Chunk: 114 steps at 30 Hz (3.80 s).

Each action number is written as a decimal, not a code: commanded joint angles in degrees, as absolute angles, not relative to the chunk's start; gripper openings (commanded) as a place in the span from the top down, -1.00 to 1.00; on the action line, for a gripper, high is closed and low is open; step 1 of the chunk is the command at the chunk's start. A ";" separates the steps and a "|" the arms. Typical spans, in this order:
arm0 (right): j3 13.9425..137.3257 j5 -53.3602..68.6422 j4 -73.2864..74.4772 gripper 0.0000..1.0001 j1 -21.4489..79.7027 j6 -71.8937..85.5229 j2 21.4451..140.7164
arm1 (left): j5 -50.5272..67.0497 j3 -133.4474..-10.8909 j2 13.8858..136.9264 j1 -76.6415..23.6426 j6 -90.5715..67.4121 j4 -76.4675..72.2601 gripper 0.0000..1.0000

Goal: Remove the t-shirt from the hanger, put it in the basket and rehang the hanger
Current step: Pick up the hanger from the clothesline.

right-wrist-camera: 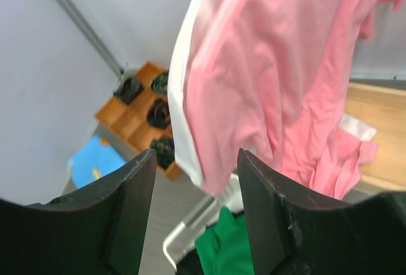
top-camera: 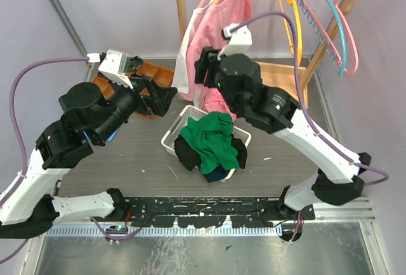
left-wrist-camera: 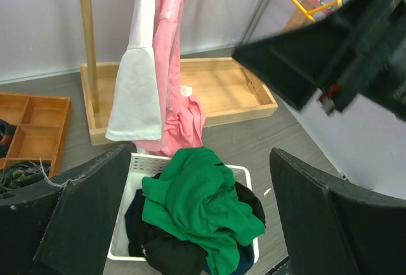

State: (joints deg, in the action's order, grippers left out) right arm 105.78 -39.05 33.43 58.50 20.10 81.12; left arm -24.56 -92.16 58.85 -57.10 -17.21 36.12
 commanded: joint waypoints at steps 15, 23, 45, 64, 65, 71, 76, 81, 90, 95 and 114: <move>127.92 -30.26 30.23 -0.20 43.73 26.74 97.68 | -25.06 -90.45 53.51 -57.00 -19.19 35.79 -0.96; 130.05 -28.00 29.16 -0.20 42.92 28.34 99.92 | -25.05 -89.79 53.14 -57.02 -19.34 34.56 -0.96; 137.17 -28.23 35.34 -0.12 38.64 33.07 107.26 | -26.01 -89.07 52.64 -56.99 -17.85 33.74 -0.96; 136.48 -37.79 39.90 0.10 38.56 27.02 103.62 | -26.41 -88.94 53.72 -56.98 -16.48 32.45 -0.96; 136.54 -37.94 39.84 0.13 38.53 26.29 103.67 | -26.37 -88.94 53.73 -57.00 -16.38 32.48 -0.96; 136.84 -38.15 38.28 0.32 38.41 23.68 103.75 | -26.72 -89.10 53.65 -56.99 -16.26 32.79 -0.96; 136.78 -38.44 37.24 0.50 38.44 21.91 103.80 | -26.90 -89.26 53.70 -57.00 -16.04 32.90 -0.96; 137.11 -39.10 35.68 0.71 38.45 19.39 103.42 | -26.85 -89.56 54.12 -56.95 -15.74 32.80 -0.96; 135.16 -40.61 28.17 0.99 38.42 13.74 100.81 | -26.82 -89.45 54.52 -57.04 -15.23 32.03 -0.96; 127.77 -41.17 18.66 0.99 38.29 10.16 95.86 | -26.98 -89.21 54.69 -56.97 -15.10 31.56 -0.96; 117.59 -32.59 12.85 0.99 37.09 11.57 86.65 | -25.93 -91.28 57.84 -56.97 -13.35 27.81 -0.96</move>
